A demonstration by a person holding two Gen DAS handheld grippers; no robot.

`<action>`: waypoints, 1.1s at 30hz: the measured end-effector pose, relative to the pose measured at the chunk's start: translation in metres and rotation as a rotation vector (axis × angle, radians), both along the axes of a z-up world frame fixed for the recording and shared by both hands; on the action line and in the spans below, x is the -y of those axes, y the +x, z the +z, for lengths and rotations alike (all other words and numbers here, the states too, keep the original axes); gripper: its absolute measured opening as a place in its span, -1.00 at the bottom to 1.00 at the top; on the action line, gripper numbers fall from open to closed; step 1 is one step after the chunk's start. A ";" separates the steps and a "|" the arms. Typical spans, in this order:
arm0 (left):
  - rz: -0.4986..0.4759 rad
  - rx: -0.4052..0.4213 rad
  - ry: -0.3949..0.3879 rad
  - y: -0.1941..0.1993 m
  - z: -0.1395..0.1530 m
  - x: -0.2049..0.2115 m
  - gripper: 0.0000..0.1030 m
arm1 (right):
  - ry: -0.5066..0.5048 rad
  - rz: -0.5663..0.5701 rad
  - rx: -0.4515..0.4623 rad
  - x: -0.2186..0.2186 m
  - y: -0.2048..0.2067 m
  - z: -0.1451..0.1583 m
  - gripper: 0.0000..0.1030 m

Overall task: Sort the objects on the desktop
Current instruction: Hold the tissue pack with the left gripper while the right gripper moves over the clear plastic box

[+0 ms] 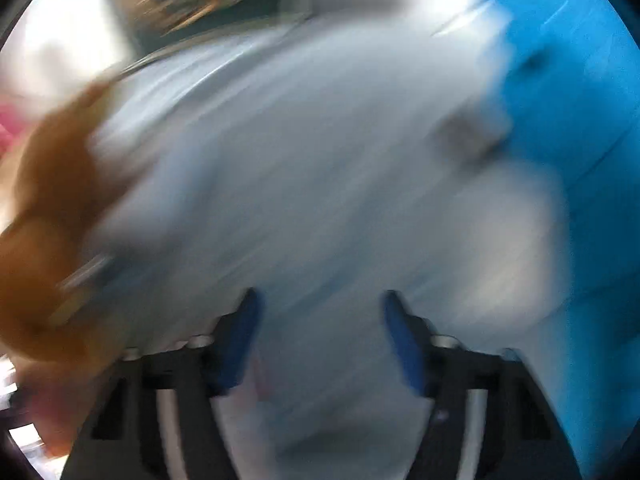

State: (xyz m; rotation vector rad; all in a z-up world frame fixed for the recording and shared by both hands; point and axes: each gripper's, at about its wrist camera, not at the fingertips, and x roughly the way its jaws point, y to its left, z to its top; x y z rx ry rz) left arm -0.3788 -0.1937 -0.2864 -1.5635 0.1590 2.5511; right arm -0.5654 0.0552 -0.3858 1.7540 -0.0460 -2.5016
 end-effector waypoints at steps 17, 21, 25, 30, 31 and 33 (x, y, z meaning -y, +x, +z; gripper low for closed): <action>0.095 -0.029 0.009 -0.005 0.018 0.019 0.78 | 0.605 -0.455 -0.205 -0.057 -0.005 0.015 0.88; 0.111 -0.027 0.021 -0.008 0.016 0.022 0.78 | 0.570 -0.540 -0.184 -0.078 -0.004 0.020 0.96; 0.139 -0.012 0.032 -0.015 0.013 0.027 0.75 | 0.267 -0.491 -0.097 -0.087 0.018 0.031 0.86; 0.167 0.015 0.036 -0.017 0.012 0.033 0.63 | 0.071 -0.216 -0.032 -0.022 0.073 0.044 0.36; 0.159 0.024 0.025 -0.014 0.012 0.032 0.63 | 0.055 -0.144 -0.024 -0.005 0.089 0.046 0.35; 0.133 0.044 0.011 -0.006 0.011 0.030 0.62 | -0.004 -0.044 0.005 0.019 0.126 0.052 0.34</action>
